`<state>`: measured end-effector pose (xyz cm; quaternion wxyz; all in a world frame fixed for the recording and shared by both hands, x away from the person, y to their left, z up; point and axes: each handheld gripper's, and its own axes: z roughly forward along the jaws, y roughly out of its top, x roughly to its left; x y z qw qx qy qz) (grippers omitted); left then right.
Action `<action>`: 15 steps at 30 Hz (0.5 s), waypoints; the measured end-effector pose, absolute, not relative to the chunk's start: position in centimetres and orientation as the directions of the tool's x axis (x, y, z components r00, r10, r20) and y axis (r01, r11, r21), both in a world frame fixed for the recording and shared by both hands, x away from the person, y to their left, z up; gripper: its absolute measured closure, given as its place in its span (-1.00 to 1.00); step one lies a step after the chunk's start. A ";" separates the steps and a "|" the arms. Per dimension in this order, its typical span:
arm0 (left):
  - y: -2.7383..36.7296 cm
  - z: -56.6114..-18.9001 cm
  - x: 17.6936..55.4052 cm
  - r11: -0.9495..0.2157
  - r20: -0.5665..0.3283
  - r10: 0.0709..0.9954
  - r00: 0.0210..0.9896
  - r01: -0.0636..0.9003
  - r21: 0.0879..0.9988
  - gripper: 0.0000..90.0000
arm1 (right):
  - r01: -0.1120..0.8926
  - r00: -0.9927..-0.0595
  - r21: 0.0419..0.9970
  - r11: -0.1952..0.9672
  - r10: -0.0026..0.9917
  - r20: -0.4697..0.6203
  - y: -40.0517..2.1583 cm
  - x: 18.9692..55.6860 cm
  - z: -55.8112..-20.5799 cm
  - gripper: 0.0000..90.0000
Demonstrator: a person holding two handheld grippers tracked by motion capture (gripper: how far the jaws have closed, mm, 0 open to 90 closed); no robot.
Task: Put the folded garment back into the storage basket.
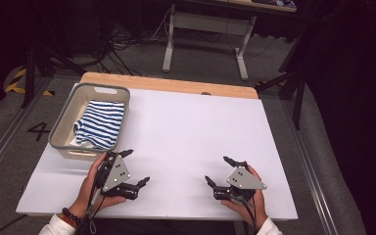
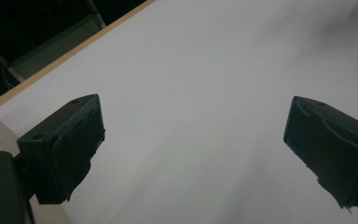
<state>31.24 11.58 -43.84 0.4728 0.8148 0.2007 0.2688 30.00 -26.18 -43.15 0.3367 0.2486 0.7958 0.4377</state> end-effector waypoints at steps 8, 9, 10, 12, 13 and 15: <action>12.1 -45.1 31.0 -0.484 0.216 0.587 0.780 0.124 0.866 -0.87 | 0.110 -0.653 0.858 0.501 0.688 -0.318 -26.6 29.7 -44.1 -0.67; 12.1 -45.3 31.0 -0.488 0.211 0.584 0.784 0.132 0.863 -0.88 | 0.108 -0.650 0.857 0.504 0.688 -0.323 -26.7 29.6 -44.1 -0.67; 12.2 -45.5 30.9 -0.496 0.207 0.582 0.786 0.141 0.857 -0.88 | 0.110 -0.648 0.858 0.503 0.690 -0.322 -26.9 29.5 -44.3 -0.67; 12.2 -45.6 30.9 -0.503 0.213 0.580 0.786 0.141 0.853 -0.88 | 0.112 -0.649 0.857 0.503 0.690 -0.320 -27.0 29.5 -44.4 -0.67; 12.2 -45.6 30.8 -0.504 0.220 0.582 0.783 0.135 0.853 -0.88 | 0.116 -0.648 0.856 0.505 0.691 -0.319 -27.0 29.4 -44.5 -0.67; 12.2 -45.7 30.8 -0.502 0.216 0.583 0.783 0.138 0.854 -0.88 | 0.117 -0.650 0.852 0.510 0.688 -0.322 -27.2 29.3 -44.8 -0.67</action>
